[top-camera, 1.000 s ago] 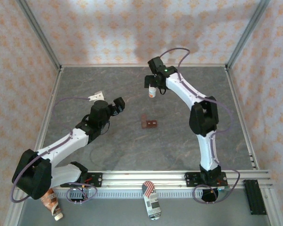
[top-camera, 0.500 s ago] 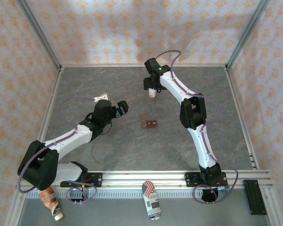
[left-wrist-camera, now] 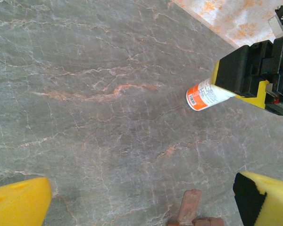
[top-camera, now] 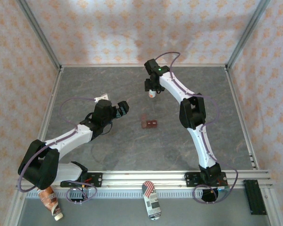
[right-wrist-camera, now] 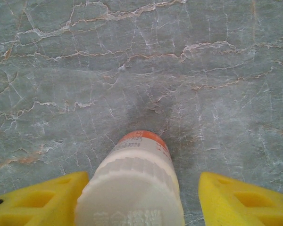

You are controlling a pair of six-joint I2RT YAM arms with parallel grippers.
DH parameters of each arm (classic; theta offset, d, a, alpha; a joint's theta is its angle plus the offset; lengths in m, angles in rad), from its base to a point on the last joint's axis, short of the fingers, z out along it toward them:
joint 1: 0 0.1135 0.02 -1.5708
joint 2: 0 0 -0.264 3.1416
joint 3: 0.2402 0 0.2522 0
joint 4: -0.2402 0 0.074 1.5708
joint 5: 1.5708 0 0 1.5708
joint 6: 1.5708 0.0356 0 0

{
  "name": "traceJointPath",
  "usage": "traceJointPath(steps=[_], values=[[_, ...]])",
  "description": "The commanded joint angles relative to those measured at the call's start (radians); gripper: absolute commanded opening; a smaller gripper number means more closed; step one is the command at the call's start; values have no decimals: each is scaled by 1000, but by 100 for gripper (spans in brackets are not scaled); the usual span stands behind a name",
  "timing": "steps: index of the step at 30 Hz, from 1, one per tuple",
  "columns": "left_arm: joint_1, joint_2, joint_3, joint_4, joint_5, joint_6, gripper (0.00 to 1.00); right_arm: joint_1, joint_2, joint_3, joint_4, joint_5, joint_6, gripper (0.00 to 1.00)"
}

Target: Sort the pills into containers

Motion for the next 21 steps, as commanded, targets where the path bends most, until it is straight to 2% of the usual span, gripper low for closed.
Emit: traceJointPath(steps=[1, 6, 12, 17, 21], values=[[9, 11, 22, 29, 21, -14, 100, -4, 14, -14, -7, -2, -8, 62], [10, 22, 24, 38, 34, -15, 100, -4, 21, -14, -4, -9, -10, 60], [10, 37, 30, 41, 55, -4, 100, -10, 17, -7, -11, -36, -13, 37], [11, 51, 67, -2, 93, 31, 100, -13, -43, -27, -8, -67, -6, 33], [10, 55, 136, -141, 56, 59, 100, -13, -117, -47, -8, -100, 6, 32]])
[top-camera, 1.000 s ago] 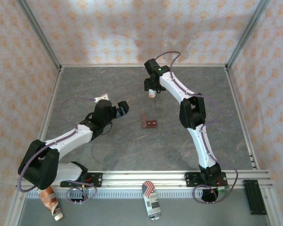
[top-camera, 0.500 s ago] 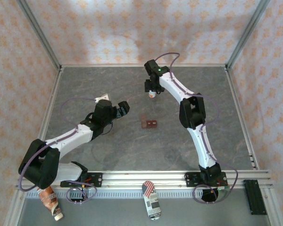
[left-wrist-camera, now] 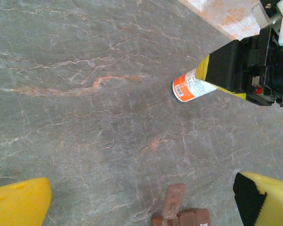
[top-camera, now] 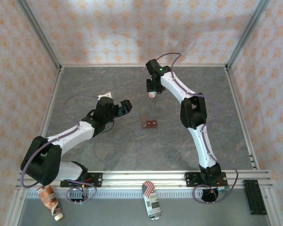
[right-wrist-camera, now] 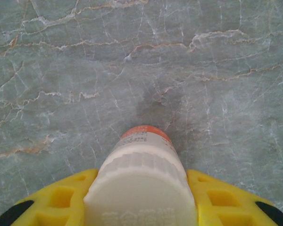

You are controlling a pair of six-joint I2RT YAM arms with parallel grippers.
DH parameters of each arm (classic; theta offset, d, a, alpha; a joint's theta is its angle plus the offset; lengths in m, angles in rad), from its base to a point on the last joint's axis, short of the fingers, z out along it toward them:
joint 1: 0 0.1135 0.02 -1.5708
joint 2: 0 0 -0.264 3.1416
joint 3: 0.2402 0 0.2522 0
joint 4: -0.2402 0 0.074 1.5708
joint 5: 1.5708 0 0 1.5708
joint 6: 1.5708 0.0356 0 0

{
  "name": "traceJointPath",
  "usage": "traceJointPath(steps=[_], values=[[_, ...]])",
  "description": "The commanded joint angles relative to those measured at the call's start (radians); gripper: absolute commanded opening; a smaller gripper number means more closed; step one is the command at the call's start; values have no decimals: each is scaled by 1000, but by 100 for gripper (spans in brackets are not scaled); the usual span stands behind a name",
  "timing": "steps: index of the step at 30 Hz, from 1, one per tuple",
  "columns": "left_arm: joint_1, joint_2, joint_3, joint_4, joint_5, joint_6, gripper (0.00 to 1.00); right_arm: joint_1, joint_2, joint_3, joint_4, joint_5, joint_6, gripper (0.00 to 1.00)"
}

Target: Sort the pills into containers

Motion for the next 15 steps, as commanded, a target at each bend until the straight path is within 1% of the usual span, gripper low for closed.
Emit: traceJointPath(steps=[1, 4, 7, 9, 12, 15], values=[[10, 2, 78, -136, -27, 69, 100, -1, -119, -24, -13, -43, 16, 32], [9, -16, 113, -207, -69, 162, 100, 0, -181, -48, -20, -71, 21, 32], [9, -22, 152, -264, -136, 293, 100, -1, -246, -74, -38, -114, 23, 32], [8, -32, 158, -250, -154, 369, 100, -1, -287, -88, -57, -158, 17, 32], [9, -47, 155, -192, -151, 478, 100, -1, -349, -120, -81, -223, 3, 31], [9, -41, 142, -109, -107, 566, 100, -1, -415, -168, -91, -269, -12, 31]])
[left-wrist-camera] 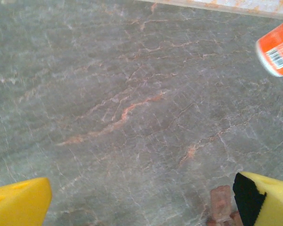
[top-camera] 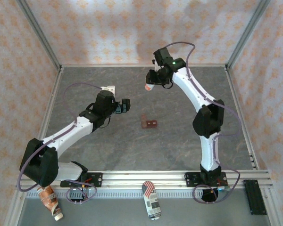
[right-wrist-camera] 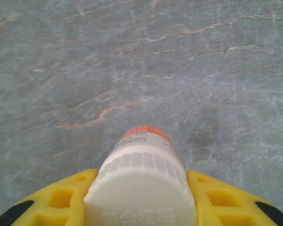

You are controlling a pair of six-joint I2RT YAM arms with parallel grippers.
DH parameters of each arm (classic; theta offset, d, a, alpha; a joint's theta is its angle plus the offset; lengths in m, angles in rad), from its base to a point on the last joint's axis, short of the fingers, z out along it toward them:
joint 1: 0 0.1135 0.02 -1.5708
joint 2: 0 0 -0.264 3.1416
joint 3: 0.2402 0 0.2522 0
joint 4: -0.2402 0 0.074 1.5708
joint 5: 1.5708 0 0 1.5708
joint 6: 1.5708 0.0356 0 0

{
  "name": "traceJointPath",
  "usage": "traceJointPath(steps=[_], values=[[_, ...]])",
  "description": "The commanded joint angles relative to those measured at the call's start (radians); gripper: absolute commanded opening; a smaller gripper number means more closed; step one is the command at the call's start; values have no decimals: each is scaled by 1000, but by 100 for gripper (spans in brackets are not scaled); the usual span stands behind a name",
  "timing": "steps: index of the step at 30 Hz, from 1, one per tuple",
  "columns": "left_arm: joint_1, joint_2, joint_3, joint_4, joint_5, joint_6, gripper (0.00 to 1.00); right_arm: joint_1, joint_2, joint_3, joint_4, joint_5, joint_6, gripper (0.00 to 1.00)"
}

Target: Sort the pills into containers

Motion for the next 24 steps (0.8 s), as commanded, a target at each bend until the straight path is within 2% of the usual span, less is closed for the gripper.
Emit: traceJointPath(steps=[1, 4, 8, 10, 17, 24], values=[[8, -17, 4, 101, 20, 175, 100, 0, -84, -55, -53, -78, -23, 31], [8, -11, -47, 244, 111, 228, 100, 0, -149, -117, -50, -97, -24, 31], [-11, -14, -207, 618, 243, 271, 100, 0, -221, -203, -35, -160, -26, 31], [-33, -8, -250, 721, 259, 285, 99, 0, -258, -252, -13, -169, -19, 31], [-170, 15, -253, 683, 253, 429, 97, 14, -325, -337, 28, -235, 4, 31], [-211, 30, -282, 769, 235, 433, 94, 68, -376, -397, 38, -268, 3, 31]])
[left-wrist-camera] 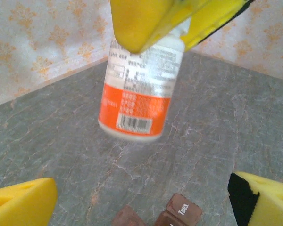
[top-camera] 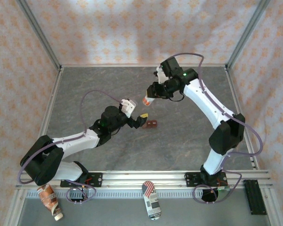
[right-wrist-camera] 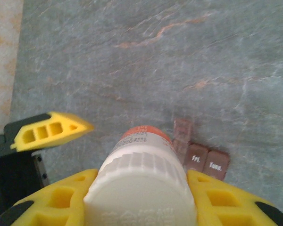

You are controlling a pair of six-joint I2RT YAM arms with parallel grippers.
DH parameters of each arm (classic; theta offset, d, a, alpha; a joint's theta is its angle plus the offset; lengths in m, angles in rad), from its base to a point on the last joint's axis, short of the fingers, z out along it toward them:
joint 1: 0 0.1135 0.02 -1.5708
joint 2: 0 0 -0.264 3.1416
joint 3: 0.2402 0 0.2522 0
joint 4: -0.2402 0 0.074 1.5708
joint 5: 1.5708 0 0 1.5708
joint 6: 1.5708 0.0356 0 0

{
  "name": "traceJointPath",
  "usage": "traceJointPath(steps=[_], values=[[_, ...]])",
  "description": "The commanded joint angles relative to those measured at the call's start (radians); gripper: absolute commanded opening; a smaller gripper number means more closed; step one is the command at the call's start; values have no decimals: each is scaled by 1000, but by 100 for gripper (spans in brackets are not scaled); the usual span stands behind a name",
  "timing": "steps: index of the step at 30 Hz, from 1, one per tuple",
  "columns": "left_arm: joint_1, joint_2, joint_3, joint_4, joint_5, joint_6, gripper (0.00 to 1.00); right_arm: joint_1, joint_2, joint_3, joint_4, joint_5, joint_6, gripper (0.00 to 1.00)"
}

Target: Sort the pills into containers

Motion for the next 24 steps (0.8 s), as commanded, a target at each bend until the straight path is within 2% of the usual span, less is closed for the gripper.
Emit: traceJointPath(steps=[1, 5, 12, 24], values=[[-8, 11, -19, 113, -10, 31, 94, 28, -62, -32, 28, -43, 12, 31], [-11, 24, -46, 206, -34, 27, 94, 55, -106, -78, 51, -57, 28, 31], [-12, 51, -36, 239, -20, 23, 93, 77, -131, -128, 93, -87, 57, 31], [-13, 55, -31, 258, 2, -33, 83, 80, -111, -159, 150, -128, 101, 30]])
